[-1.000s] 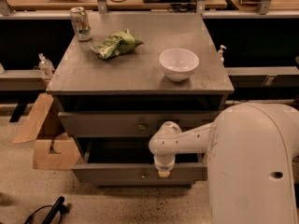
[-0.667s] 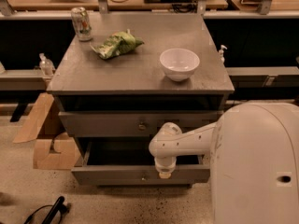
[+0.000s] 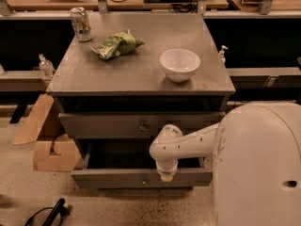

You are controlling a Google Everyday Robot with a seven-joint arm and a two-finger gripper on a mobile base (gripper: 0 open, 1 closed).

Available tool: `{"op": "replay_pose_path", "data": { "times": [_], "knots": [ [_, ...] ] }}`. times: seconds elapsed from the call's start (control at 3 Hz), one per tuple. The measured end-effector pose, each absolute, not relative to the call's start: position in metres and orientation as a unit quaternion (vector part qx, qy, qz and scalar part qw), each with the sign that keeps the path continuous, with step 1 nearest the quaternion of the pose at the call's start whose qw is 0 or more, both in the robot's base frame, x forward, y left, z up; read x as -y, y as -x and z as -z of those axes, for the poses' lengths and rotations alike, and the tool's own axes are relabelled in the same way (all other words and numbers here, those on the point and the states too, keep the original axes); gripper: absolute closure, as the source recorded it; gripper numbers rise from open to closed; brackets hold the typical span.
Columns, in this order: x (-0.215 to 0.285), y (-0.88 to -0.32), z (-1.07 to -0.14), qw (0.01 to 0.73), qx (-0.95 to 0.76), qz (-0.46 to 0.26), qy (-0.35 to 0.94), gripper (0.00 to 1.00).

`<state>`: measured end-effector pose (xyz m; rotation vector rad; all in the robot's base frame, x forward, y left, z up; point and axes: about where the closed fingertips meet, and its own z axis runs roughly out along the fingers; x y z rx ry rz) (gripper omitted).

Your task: Open middle drawer

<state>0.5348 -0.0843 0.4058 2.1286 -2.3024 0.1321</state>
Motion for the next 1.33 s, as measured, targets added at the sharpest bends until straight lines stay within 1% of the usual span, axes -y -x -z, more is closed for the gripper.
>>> {"op": "replay_pose_path", "data": {
  "times": [1.0, 1.33],
  "knots": [
    [0.086, -0.526, -0.409, 0.009, 0.736, -0.047, -0.676, 1.00],
    [0.088, -0.511, -0.410, 0.022, 0.732, -0.044, -0.679, 1.00]
  ]
}}
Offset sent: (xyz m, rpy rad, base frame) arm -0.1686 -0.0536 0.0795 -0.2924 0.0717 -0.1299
